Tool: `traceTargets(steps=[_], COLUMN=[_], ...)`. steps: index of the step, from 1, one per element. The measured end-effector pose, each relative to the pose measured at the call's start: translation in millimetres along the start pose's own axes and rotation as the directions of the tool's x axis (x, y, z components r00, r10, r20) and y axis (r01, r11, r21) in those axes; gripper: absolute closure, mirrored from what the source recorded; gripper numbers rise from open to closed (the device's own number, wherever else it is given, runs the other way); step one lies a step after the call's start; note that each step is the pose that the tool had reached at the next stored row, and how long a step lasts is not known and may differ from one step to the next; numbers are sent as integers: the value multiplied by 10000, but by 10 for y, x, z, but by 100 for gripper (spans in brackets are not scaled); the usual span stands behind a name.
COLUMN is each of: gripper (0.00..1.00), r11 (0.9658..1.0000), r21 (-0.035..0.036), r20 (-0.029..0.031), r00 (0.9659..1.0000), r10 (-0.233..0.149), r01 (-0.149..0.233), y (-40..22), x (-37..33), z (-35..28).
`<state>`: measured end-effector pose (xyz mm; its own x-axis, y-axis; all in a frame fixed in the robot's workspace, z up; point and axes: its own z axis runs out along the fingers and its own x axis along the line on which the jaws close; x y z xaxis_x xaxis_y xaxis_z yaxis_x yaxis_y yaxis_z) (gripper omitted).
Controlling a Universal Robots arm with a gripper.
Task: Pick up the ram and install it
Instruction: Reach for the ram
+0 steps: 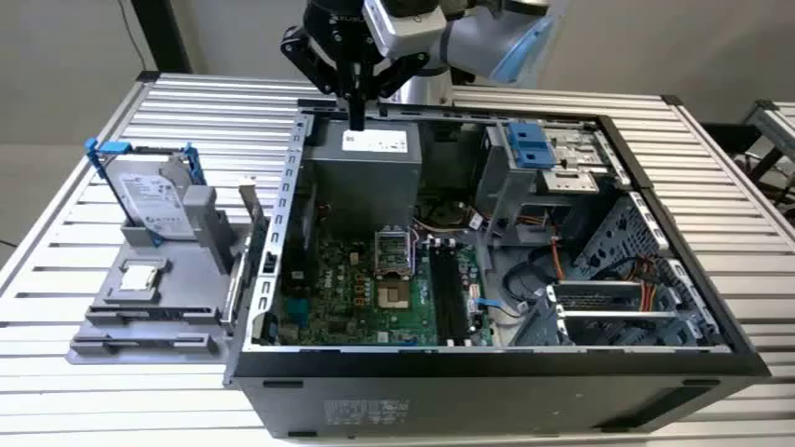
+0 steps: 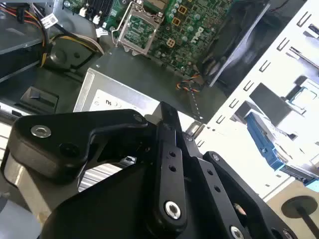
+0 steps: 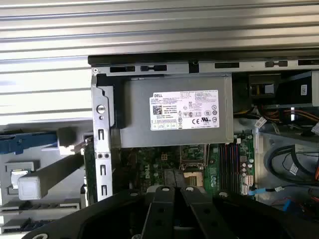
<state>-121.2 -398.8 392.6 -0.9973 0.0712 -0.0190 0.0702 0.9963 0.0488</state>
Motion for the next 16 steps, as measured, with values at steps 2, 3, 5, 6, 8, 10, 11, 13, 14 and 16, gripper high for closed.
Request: traceTargets(steps=[2,3,5,6,8,10,11,13,14,16], gripper=[100,100,100,100,100,100,100,100,100,100], r11=[10000,10000,10000,10000,10000,10000,10000,10000,10000,10000], r21=[0,0,0,0,0,-1,0,0,0,1], r20=[0,0,0,0,1,2,1,2,1,1], r00=[10000,10000,10000,10000,10000,10000,10000,10000,10000,10000], r10=[0,0,0,0,0,0,0,1,1,0], r01=[0,0,0,0,0,0,0,-1,-1,0], y=[0,0,0,0,0,0,0,-1,-2,-3], x=[0,0,0,0,1,4,6,13,21,44], z=[0,0,0,0,0,0,0,0,-1,-1])
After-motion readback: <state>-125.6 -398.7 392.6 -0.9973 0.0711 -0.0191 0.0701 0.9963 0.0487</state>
